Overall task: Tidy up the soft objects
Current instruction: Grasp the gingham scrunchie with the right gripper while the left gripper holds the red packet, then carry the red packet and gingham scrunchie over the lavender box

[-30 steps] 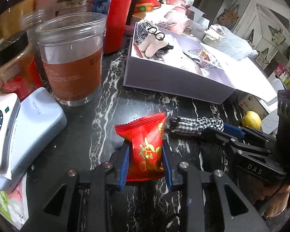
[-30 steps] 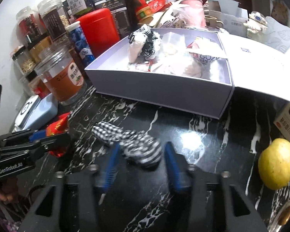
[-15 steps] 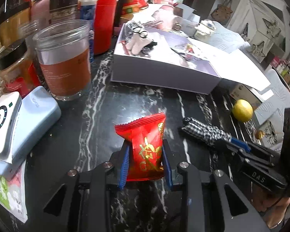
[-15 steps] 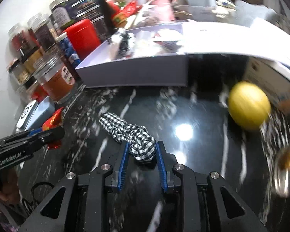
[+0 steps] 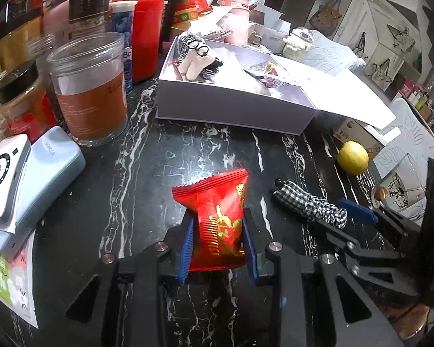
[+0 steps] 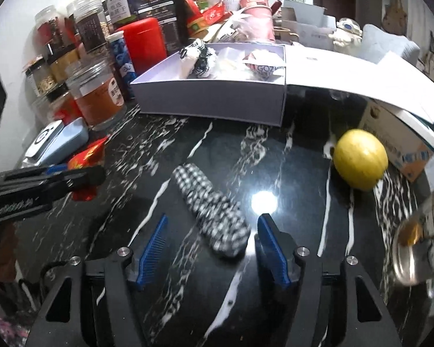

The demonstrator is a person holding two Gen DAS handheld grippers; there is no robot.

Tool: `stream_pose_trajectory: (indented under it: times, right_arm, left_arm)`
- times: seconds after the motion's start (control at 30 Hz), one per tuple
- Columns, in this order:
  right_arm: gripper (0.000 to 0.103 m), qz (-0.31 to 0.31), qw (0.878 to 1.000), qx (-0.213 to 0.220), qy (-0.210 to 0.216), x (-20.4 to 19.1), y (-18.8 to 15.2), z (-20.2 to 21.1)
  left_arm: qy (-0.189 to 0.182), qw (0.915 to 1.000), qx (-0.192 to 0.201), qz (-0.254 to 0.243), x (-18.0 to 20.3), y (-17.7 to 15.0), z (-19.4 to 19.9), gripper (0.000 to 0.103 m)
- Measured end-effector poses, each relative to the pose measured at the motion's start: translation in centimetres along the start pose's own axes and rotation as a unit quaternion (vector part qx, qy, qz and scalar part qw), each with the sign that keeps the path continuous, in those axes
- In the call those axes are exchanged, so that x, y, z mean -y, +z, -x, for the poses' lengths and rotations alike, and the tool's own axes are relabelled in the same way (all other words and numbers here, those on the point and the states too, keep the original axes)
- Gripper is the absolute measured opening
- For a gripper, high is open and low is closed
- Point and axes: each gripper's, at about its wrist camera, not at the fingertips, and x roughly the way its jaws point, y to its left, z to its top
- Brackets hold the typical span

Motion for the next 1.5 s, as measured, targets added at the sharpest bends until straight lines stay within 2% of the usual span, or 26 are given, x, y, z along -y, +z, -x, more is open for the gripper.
stream_pose_trajectory:
  times: [0.2, 0.23, 0.3, 0.4, 0.47, 0.73, 0.93, 1.2, 1.5]
  right_arm:
    - [0.065, -0.004, 1.000, -0.024, 0.005, 0.7, 0.7, -1.8]
    - [0.062, -0.001, 1.000, -0.022, 0.000, 0.7, 0.7, -1.8]
    - [0.038, 0.008, 1.000, -0.022, -0.011, 0.4, 0.7, -1.6]
    - [0.029, 0.007, 1.000, -0.018, -0.020, 0.5, 0.4, -1.4]
    - [0.027, 0.004, 1.000, -0.014, -0.019, 0.6, 0.2, -1.1]
    - [0.025, -0.009, 1.000, 0.006, -0.015, 0.6, -0.5, 0.9]
    - [0.025, -0.029, 0.999, 0.040, -0.002, 0.9, 0.0, 3.6]
    - [0.025, -0.015, 0.996, 0.089, -0.004, 0.8, 2.7, 6.8]
    - [0.025, 0.003, 0.990, 0.140, -0.009, 1.4, 7.3, 9.4]
  left_arm:
    - [-0.004, 0.9999, -0.006, 0.013, -0.5, -0.1, -0.3, 0.030]
    - [-0.004, 0.9999, -0.007, 0.014, -0.5, -0.1, -0.3, 0.030]
    - [-0.005, 0.9999, -0.008, 0.014, -0.5, -0.1, -0.4, 0.030]
    - [-0.004, 0.9999, -0.009, 0.012, -0.4, -0.1, -0.4, 0.030]
    - [-0.005, 0.9999, -0.008, 0.009, -0.3, 0.0, -0.3, 0.030]
    - [-0.015, 0.9998, 0.000, -0.013, 1.0, 0.3, 0.3, 0.030]
    - [-0.028, 0.9990, 0.021, -0.029, 2.2, 1.3, 1.5, 0.030]
    - [-0.043, 0.9945, 0.075, -0.059, 4.1, 4.3, 3.9, 0.030]
    - [-0.069, 0.9837, 0.142, -0.087, 6.2, 8.8, 6.4, 0.030]
